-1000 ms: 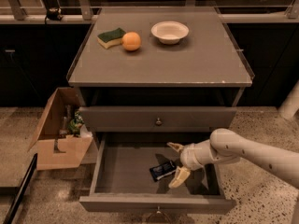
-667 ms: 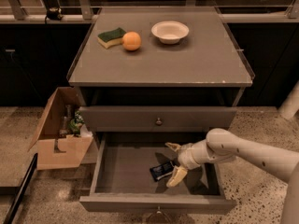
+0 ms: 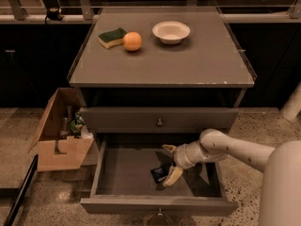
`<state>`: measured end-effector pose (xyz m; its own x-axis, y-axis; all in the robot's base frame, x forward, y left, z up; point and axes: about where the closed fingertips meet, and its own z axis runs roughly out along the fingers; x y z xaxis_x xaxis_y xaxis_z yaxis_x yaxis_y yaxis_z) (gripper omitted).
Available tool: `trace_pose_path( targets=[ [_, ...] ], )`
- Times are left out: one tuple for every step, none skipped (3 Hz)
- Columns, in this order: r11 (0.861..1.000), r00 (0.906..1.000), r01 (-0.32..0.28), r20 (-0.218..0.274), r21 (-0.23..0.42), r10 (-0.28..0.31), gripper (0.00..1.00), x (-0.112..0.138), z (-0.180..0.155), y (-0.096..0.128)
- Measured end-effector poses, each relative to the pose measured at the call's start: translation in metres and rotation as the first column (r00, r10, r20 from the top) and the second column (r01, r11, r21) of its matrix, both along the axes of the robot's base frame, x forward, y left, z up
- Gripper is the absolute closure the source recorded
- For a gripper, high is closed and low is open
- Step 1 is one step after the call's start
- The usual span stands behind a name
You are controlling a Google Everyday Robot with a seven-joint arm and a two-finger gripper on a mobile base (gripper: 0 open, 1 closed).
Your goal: Pick rxbar blueberry from middle drawer and place on counter
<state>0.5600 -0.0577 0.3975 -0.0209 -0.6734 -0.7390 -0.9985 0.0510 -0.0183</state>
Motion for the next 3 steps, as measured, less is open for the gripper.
trace_pose_path(
  targets=[
    [1.000,0.9999,0.013,0.002,-0.010,-0.013,0.00,-0.004,-0.004,-0.001],
    [0.999,0.9992,0.039,-0.002,-0.021,-0.039,0.00,0.003,-0.029,-0.006],
    [0.999,0.9994,0.035,-0.008,-0.014,-0.035,0.00,0.008,-0.042,-0.009]
  ],
)
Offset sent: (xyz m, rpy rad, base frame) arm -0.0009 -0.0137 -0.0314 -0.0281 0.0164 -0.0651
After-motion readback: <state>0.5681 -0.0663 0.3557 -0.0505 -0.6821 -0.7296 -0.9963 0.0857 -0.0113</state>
